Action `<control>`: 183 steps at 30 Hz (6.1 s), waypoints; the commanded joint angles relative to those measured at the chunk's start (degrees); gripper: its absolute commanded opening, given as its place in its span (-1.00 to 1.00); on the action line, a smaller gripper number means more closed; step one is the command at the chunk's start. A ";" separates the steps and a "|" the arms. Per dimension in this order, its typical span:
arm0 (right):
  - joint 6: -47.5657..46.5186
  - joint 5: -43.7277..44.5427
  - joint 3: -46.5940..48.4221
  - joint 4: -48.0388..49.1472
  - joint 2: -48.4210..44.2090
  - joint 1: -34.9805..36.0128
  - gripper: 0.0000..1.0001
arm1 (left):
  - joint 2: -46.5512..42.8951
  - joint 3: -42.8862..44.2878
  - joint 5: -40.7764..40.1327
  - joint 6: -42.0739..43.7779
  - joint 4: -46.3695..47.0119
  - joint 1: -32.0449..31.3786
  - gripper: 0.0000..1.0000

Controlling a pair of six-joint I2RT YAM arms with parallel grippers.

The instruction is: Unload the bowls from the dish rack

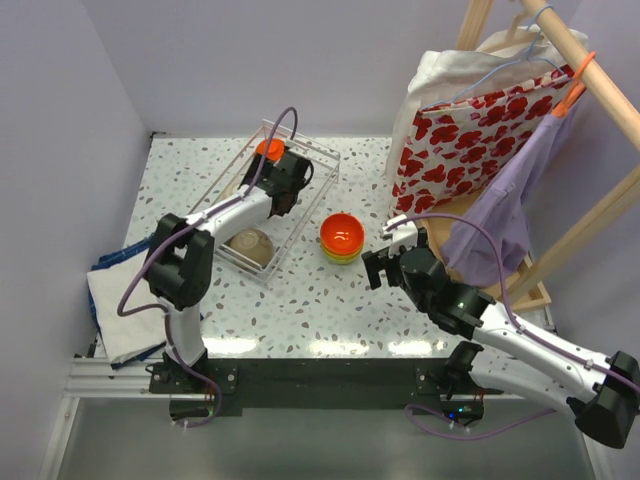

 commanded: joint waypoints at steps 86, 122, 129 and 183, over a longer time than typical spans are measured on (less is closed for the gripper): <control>-0.77 -35.37 8.82 45.86 26.88 -3.39 0.97 | -24.41 -8.66 40.75 -25.94 11.87 7.84 -0.21; -2.34 -45.94 28.78 45.70 47.99 -7.43 -1.00 | -32.85 -19.56 62.66 -38.61 27.53 11.01 -0.23; -5.86 -43.04 25.63 36.76 41.32 -7.43 -1.00 | -33.12 -17.81 60.82 -34.13 24.38 11.01 0.35; -9.12 -6.21 31.68 -35.25 51.68 -9.89 -1.00 | -35.67 -19.39 21.26 -7.67 8.98 6.62 1.00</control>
